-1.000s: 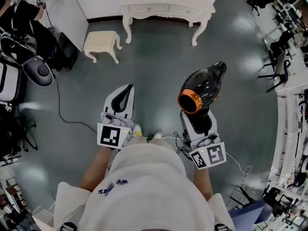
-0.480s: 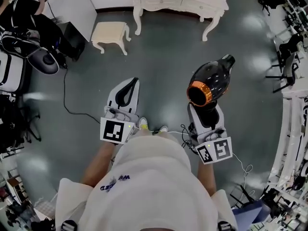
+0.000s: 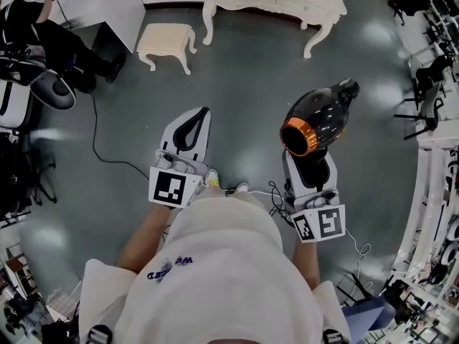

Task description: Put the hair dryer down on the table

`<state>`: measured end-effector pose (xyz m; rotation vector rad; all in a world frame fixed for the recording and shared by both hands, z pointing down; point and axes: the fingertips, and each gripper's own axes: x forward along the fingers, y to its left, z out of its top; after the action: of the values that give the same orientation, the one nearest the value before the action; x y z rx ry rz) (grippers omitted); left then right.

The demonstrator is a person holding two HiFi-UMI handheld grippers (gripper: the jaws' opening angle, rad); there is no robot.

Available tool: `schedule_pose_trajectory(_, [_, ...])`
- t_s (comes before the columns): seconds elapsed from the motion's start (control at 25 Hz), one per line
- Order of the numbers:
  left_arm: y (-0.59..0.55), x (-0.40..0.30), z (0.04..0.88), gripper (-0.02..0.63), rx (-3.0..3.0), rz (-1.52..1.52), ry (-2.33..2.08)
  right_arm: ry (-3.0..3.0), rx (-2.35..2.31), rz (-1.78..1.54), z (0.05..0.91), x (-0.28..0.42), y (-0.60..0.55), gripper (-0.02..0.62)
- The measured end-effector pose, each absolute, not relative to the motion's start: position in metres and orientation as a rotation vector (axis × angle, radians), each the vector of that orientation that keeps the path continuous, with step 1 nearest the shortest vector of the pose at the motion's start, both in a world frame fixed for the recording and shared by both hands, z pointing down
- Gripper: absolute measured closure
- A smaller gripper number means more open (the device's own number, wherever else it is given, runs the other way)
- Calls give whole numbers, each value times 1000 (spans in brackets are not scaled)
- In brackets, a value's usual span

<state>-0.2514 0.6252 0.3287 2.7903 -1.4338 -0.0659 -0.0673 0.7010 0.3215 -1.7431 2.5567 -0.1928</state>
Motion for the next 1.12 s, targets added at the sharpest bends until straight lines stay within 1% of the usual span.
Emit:
schedule_pose_trajectory(0.16, [620,-260,330,598,2799,-56,-1445,2533,-1740,-247,328,-70,694,328])
schedule_pose_trajectory(0.44, [612,-279,327,598,2801,-103,-1401,2496,-1770,-233,324,-87,685,330])
schedule_pose_trajectory(0.72, [607,-298,344,598,2780,-69,-1391,2464,-1829,-270,334,-93,679,328])
schedule_pose_trajectory(0.88, [594,-297,346,598,2783,-63,-1384,2455,-1846,-265,335,-91,667,328])
schedule_pose_trajectory(1.12, [569,-278,350,598,2801,-47,-1368,2460,-1859,-247,341,-76,640,328])
